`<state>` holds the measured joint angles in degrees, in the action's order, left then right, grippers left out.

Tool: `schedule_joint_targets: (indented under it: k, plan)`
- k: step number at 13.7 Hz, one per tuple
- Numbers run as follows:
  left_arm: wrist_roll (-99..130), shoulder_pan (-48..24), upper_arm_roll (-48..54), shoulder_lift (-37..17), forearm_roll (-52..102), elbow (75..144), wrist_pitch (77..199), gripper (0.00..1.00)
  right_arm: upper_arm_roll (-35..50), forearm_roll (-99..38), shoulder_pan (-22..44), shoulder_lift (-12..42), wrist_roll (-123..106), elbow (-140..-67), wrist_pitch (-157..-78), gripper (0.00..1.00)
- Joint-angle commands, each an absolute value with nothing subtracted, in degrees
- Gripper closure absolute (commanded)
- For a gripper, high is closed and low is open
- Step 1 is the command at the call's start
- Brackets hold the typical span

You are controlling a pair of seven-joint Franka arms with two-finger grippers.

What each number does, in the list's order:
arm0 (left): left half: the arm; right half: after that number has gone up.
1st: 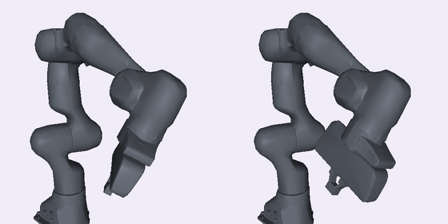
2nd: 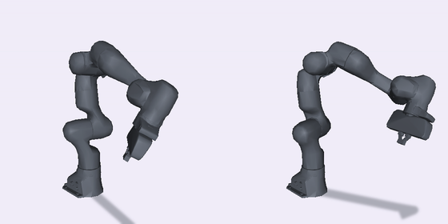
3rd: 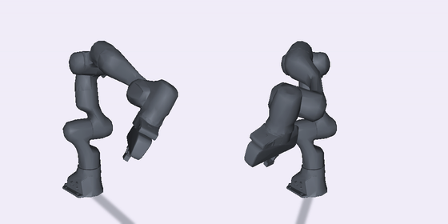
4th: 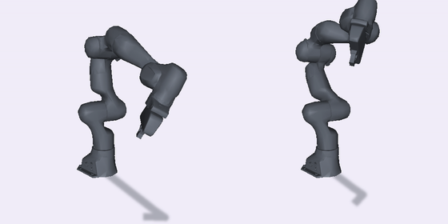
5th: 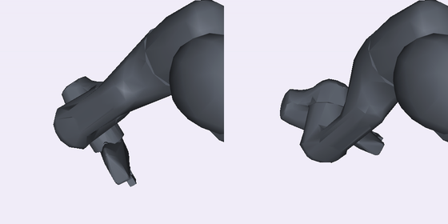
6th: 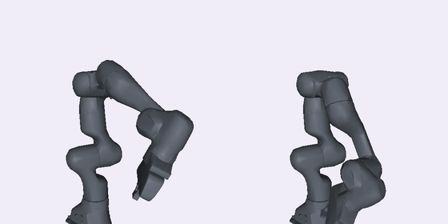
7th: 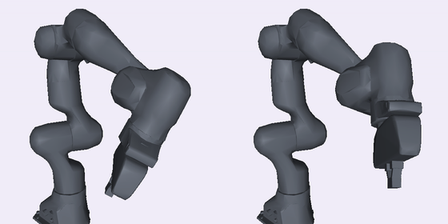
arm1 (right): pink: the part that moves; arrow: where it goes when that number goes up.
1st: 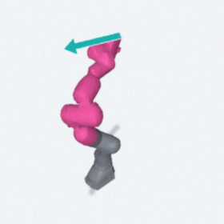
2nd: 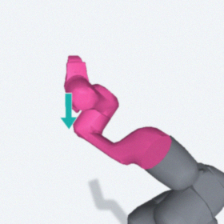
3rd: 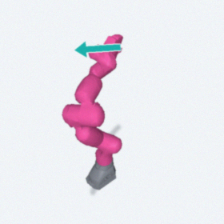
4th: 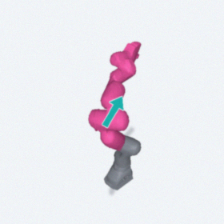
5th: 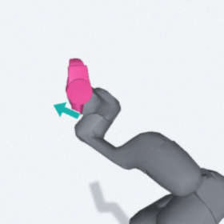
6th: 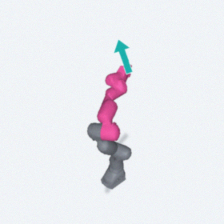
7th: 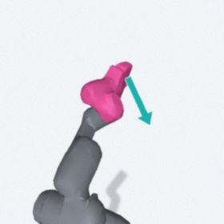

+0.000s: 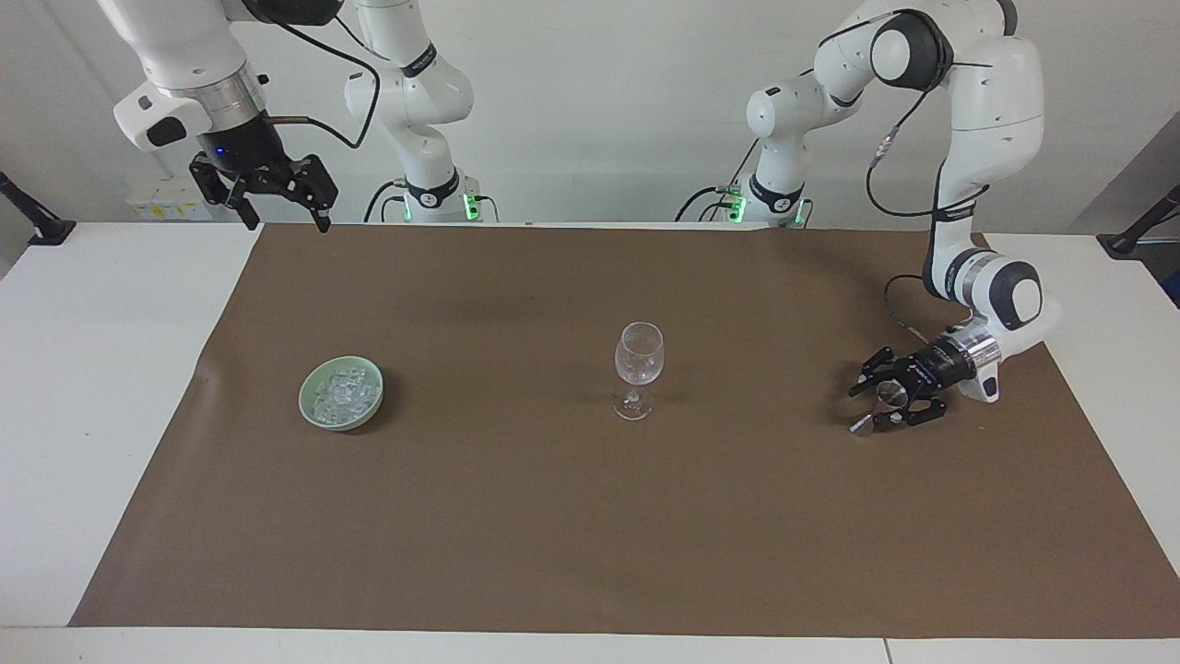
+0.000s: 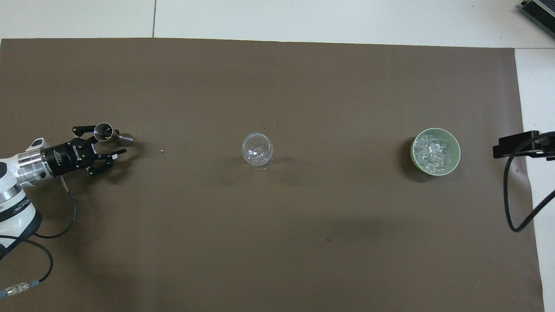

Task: Pour wine and add ice with both arms
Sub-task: 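Close the left gripper around the silver jigger, then lift the jigger with the left gripper and carry it toward the glass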

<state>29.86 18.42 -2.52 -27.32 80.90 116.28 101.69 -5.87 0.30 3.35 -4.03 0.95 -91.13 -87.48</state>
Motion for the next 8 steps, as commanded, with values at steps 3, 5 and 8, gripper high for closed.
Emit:
schedule_joint_targets:
  k: [3,5,8]
  plan:
    - [28.74,18.9,-2.55,-27.16,82.27,117.25,100.9,0.85,-5.62,0.35,2.99,-4.83,-0.35,-91.76,-86.84,0.0]
    - [28.83,18.9,-2.55,-27.16,82.27,117.51,101.16,1.0,-5.63,0.44,2.99,-4.83,-0.35,-91.76,-86.84,0.0]
    - [29.35,18.9,-2.55,-27.16,82.27,117.42,101.51,1.0,-5.54,0.44,2.99,-4.83,-0.35,-91.76,-86.84,0.0]
